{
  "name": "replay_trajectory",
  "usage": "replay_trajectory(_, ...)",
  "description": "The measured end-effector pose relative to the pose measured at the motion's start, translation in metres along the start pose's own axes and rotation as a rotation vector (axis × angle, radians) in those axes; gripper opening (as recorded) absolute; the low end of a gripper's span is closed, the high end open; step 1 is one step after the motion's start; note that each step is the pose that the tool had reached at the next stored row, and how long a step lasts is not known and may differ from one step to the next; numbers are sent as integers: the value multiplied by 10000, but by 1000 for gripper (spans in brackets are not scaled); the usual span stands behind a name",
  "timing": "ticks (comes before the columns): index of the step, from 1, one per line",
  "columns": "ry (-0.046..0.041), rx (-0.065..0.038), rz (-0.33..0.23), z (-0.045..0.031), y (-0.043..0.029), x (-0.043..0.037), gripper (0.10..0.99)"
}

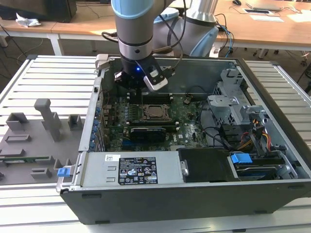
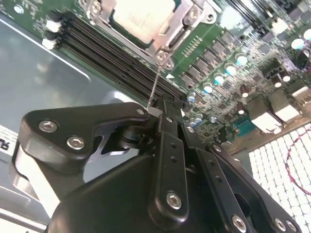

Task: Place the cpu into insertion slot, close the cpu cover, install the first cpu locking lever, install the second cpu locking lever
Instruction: 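Install the first cpu locking lever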

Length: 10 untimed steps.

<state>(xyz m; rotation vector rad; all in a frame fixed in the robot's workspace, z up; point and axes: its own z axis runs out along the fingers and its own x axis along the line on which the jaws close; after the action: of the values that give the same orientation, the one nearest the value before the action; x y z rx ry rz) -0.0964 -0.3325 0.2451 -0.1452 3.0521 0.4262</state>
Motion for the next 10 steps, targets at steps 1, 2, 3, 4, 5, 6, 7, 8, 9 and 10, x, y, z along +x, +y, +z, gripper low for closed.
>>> replay_trajectory(1, 0, 0, 1, 3, -3, -20, 106)
replay_trajectory(2, -1, 1, 2, 5, -5, -40, 106)
replay_trajectory(3, 0, 0, 2, 8, -8, -67, 106)
replay_trajectory(4, -1, 0, 1, 11, -11, -87, 106)
replay_trajectory(5, -1, 0, 0, 17, -17, -142, 106)
replay_trajectory(6, -1, 0, 2, 21, -22, -180, 106)
replay_trajectory(7, 0, 1, 1, 24, -25, -208, 106)
replay_trajectory(8, 0, 0, 0, 27, -30, -243, 106)
replay_trajectory(9, 0, 0, 1, 30, -33, -273, 106)
replay_trajectory(10, 0, 0, 2, 33, -37, -305, 106)
